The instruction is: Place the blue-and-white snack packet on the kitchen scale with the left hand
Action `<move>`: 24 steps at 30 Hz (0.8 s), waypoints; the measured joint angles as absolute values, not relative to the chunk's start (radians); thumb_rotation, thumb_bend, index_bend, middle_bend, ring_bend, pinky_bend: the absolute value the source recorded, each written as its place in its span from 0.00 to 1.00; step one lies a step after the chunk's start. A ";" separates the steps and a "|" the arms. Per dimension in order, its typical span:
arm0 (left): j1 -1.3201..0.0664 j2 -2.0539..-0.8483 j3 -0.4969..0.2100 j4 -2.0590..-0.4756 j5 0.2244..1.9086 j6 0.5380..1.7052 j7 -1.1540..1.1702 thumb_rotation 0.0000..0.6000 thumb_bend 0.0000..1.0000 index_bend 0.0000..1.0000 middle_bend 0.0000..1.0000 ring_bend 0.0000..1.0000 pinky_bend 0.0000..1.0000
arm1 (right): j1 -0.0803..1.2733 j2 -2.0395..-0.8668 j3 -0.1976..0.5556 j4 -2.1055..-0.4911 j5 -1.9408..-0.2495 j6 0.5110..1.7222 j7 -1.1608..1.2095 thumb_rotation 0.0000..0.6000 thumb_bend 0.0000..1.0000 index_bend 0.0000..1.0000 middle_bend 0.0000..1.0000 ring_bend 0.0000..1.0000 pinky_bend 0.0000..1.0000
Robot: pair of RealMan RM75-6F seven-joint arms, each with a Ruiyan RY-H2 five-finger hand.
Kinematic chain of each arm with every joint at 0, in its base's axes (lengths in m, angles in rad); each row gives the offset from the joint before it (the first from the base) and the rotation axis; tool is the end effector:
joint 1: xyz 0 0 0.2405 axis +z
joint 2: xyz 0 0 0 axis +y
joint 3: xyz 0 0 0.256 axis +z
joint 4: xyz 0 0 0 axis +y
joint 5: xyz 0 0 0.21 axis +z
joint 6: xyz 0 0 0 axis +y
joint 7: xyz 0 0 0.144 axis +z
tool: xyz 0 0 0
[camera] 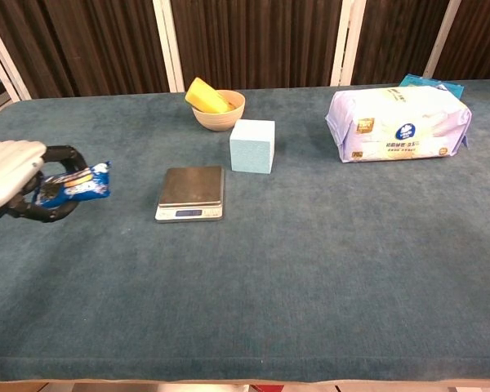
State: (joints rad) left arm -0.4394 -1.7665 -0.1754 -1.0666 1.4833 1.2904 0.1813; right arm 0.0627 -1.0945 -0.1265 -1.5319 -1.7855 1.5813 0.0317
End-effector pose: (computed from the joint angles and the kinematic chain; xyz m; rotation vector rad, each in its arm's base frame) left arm -0.2376 0.3027 -0.0169 -1.5845 -0.7307 -1.0122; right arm -0.3032 -0.1324 0.1470 1.6849 -0.8309 0.9331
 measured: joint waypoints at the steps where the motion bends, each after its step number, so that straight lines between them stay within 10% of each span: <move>1: -0.455 -1.783 -0.183 -1.068 1.480 1.282 0.193 1.00 0.39 0.65 0.61 0.94 0.98 | 0.064 -1.094 -0.126 -1.532 -1.785 1.577 0.032 1.00 0.25 0.00 0.00 0.00 0.00; 19: -0.734 -2.043 -0.322 -0.827 1.382 1.131 0.270 1.00 0.39 0.57 0.49 0.93 0.97 | 0.083 -1.063 -0.114 -1.527 -1.763 1.529 0.098 0.99 0.25 0.00 0.00 0.00 0.00; 24: -0.761 -2.070 -0.321 -0.761 1.344 1.073 0.275 1.00 0.39 0.16 0.13 0.93 0.97 | 0.081 -1.060 -0.112 -1.526 -1.759 1.525 0.100 0.99 0.25 0.00 0.00 0.00 0.00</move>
